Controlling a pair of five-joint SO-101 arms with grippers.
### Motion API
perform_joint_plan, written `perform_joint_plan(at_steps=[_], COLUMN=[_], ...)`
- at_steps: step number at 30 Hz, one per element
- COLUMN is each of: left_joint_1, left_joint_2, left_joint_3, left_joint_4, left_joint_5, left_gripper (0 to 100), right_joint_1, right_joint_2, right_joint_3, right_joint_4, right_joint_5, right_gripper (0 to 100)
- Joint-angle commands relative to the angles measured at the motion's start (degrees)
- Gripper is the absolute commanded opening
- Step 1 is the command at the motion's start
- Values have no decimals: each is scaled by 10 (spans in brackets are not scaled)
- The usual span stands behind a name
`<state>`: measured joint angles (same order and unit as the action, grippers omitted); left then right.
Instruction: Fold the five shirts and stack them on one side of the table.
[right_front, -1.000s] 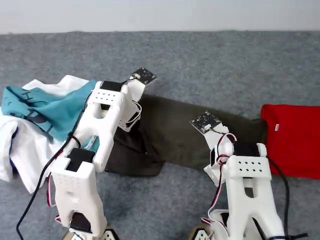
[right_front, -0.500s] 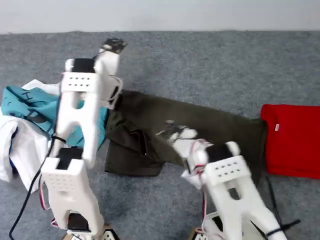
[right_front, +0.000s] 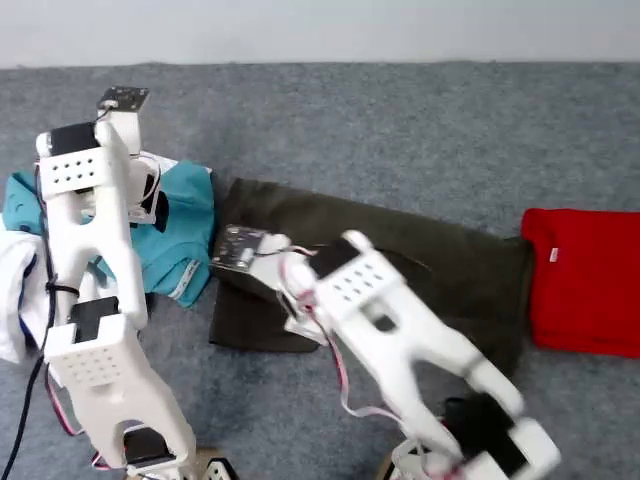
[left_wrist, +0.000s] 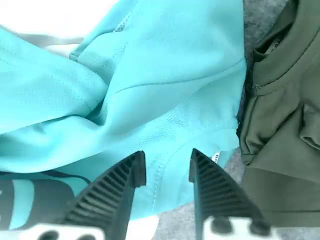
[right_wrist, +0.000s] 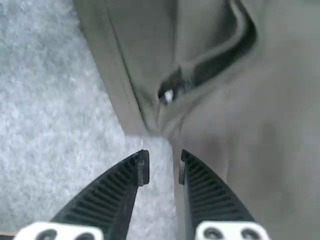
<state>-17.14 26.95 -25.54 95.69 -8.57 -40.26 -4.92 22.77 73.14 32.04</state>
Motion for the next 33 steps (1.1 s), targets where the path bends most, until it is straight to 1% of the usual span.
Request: perform_joint_plan(at_steps=[1, 4, 11, 15, 24, 33], left_joint_1=[-1, -1, -1, -1, 0, 0], left_joint_2=[-2, -2, -2, -2, -1, -1], left_joint_3=[-22, -22, -21, -21, -20, -20], left_joint_4=[3, 3, 3, 3, 2, 2], left_joint_5=[4, 4, 4, 4, 4, 4], left_gripper=[152, 152, 152, 152, 152, 152], right_joint_1=[-9, -8, -4, 28, 116, 173], right_joint_2=[84, 145, 251, 290, 284, 282], right_joint_3=[-94, -153, -239, -268, -271, -270], right_joint_4=[0, 3, 1, 1, 3, 1], right_joint_5=[-7, -8, -6, -4, -4, -3], right_gripper=[111, 111, 111, 111, 111, 111])
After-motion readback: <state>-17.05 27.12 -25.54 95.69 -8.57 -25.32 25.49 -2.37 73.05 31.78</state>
